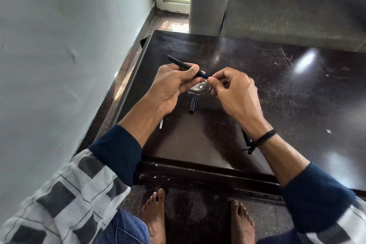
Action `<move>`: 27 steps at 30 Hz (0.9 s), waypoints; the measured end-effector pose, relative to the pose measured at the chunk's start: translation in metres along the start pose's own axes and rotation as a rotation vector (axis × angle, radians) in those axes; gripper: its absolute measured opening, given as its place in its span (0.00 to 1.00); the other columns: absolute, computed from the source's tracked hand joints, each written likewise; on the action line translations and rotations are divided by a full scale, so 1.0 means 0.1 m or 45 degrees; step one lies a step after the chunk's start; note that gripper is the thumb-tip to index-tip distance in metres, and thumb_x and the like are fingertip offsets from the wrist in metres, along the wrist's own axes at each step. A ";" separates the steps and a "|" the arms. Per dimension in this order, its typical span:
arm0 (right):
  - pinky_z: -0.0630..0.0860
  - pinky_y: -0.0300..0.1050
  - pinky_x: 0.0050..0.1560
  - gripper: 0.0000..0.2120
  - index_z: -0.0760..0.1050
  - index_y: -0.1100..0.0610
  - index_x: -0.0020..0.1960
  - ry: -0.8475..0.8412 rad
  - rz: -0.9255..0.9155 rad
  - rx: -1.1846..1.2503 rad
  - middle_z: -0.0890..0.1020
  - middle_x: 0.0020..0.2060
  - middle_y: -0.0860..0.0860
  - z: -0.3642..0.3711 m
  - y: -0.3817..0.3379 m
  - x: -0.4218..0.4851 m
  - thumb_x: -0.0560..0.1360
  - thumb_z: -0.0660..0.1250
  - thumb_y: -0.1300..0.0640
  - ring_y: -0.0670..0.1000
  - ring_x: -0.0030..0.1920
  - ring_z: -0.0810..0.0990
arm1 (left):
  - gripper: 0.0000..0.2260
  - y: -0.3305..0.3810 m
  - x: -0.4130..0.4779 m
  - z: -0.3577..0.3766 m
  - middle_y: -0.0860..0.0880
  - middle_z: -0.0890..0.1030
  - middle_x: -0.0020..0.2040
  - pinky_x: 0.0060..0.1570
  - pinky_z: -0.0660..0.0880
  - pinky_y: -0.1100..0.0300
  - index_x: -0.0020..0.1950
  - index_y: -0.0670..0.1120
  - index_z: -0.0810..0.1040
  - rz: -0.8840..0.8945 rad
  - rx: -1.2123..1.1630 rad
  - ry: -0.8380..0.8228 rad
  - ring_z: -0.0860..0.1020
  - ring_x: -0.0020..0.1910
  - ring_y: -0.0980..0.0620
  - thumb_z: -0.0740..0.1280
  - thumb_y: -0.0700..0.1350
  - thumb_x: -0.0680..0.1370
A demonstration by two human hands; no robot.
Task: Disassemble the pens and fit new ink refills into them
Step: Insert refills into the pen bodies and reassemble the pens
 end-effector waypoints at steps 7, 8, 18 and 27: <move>0.77 0.41 0.41 0.07 0.80 0.47 0.49 0.061 -0.036 -0.005 0.82 0.35 0.41 -0.02 -0.01 -0.01 0.75 0.76 0.47 0.41 0.38 0.80 | 0.04 0.02 0.00 -0.01 0.39 0.85 0.43 0.45 0.83 0.61 0.50 0.34 0.81 0.004 -0.004 0.016 0.86 0.41 0.46 0.71 0.35 0.77; 0.78 0.43 0.42 0.06 0.80 0.47 0.48 0.061 -0.026 -0.006 0.82 0.34 0.41 -0.02 -0.01 -0.01 0.75 0.75 0.48 0.42 0.37 0.80 | 0.04 0.02 0.00 0.00 0.39 0.85 0.43 0.45 0.83 0.61 0.50 0.35 0.81 0.002 -0.002 0.014 0.86 0.41 0.46 0.71 0.35 0.77; 0.77 0.44 0.41 0.09 0.79 0.46 0.50 0.034 -0.021 -0.014 0.82 0.35 0.42 -0.03 -0.02 -0.02 0.75 0.74 0.43 0.41 0.38 0.80 | 0.06 0.01 -0.01 -0.02 0.38 0.85 0.45 0.46 0.83 0.60 0.53 0.33 0.80 0.002 0.008 0.016 0.86 0.42 0.47 0.71 0.35 0.78; 0.80 0.50 0.44 0.07 0.81 0.49 0.47 0.011 -0.018 -0.039 0.84 0.35 0.44 -0.02 -0.02 -0.01 0.79 0.70 0.46 0.46 0.36 0.82 | 0.05 0.02 -0.02 0.01 0.36 0.84 0.48 0.47 0.83 0.60 0.52 0.34 0.80 0.007 0.024 0.022 0.85 0.43 0.46 0.71 0.34 0.78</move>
Point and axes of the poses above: each hand's wrist, its own x-axis towards the middle knuckle, its own z-axis out of the palm, y = z × x, the point moved 3 cm from there along x, towards the middle knuckle
